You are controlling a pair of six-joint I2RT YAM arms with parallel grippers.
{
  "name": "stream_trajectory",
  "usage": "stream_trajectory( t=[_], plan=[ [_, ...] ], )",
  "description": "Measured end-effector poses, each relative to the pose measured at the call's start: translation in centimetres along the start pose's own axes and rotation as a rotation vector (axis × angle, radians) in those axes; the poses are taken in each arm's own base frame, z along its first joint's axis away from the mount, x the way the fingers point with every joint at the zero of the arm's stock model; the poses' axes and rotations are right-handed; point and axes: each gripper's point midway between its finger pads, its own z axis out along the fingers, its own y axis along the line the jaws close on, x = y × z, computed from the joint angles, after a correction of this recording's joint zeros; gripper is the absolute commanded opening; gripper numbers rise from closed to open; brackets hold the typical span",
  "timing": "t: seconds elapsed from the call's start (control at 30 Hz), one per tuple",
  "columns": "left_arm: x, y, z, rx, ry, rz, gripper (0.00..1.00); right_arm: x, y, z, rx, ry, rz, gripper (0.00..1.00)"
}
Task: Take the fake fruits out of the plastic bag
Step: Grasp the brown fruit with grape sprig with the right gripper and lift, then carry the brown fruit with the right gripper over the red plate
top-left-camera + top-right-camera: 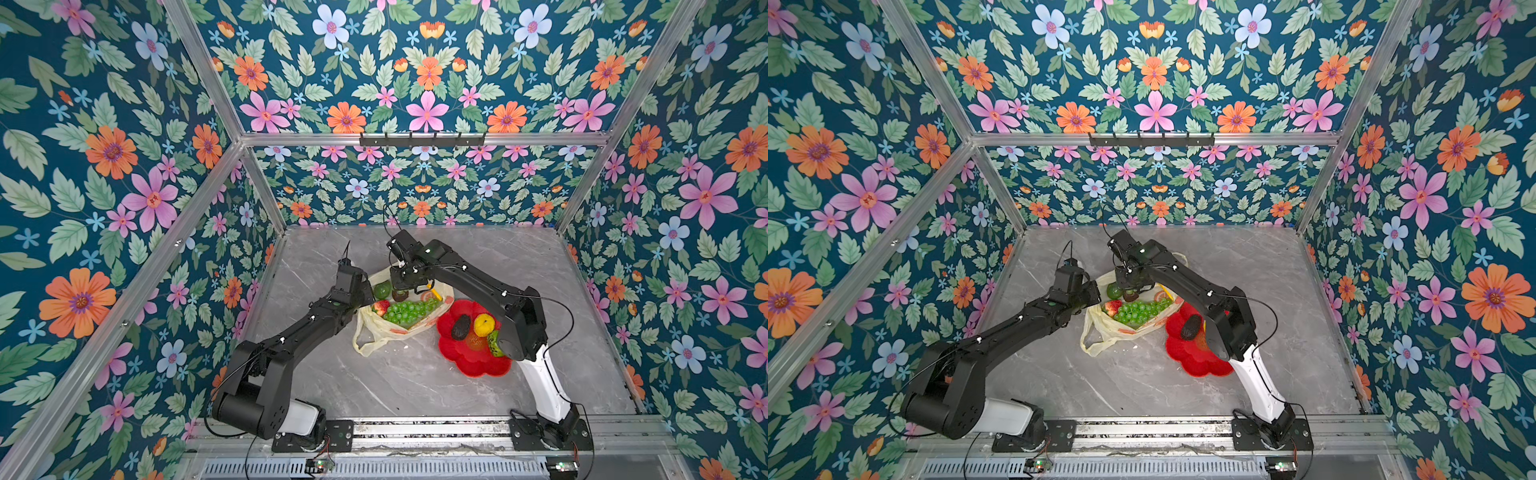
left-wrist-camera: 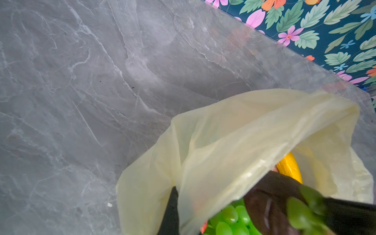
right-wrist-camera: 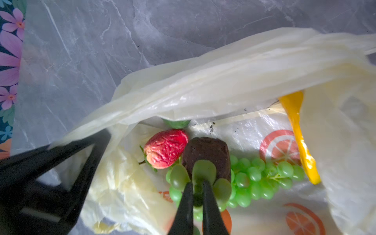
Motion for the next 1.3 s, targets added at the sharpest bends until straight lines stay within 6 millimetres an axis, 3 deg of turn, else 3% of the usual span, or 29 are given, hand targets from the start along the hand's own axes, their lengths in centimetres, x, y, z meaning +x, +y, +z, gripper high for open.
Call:
stream_trajectory(
  t=[0.2, 0.23, 0.3, 0.4, 0.73, 0.97, 1.3],
  plan=[
    [1.2, 0.6, 0.6, 0.012, -0.008, 0.052, 0.0, 0.8, -0.6, -2.6, -0.008, -0.013, -0.024, 0.03],
    [1.4, 0.5, 0.6, 0.029, -0.019, 0.067, 0.0, 1.7, -1.0, -3.1, -0.008, -0.001, -0.029, 0.03],
    [2.1, 0.6, 0.7, 0.04, -0.014, 0.077, 0.0, 3.4, -2.1, -5.1, 0.014, 0.033, -0.033, 0.02],
    [1.9, 0.4, 0.6, 0.059, -0.039, 0.094, 0.0, 3.4, -2.5, -8.3, 0.0, -0.019, -0.033, 0.02],
    [1.2, -0.2, 0.4, 0.097, -0.09, 0.111, 0.0, 10.3, -7.6, -11.0, 0.088, 0.035, 0.0, 0.02],
    [1.0, -0.3, 0.3, 0.104, -0.102, 0.11, 0.0, 13.9, -10.3, -11.2, 0.136, 0.05, 0.034, 0.02],
    [1.0, -0.3, 0.3, 0.105, -0.103, 0.11, 0.0, 18.6, -13.8, -9.2, 0.231, 0.117, 0.091, 0.02]
  ],
)
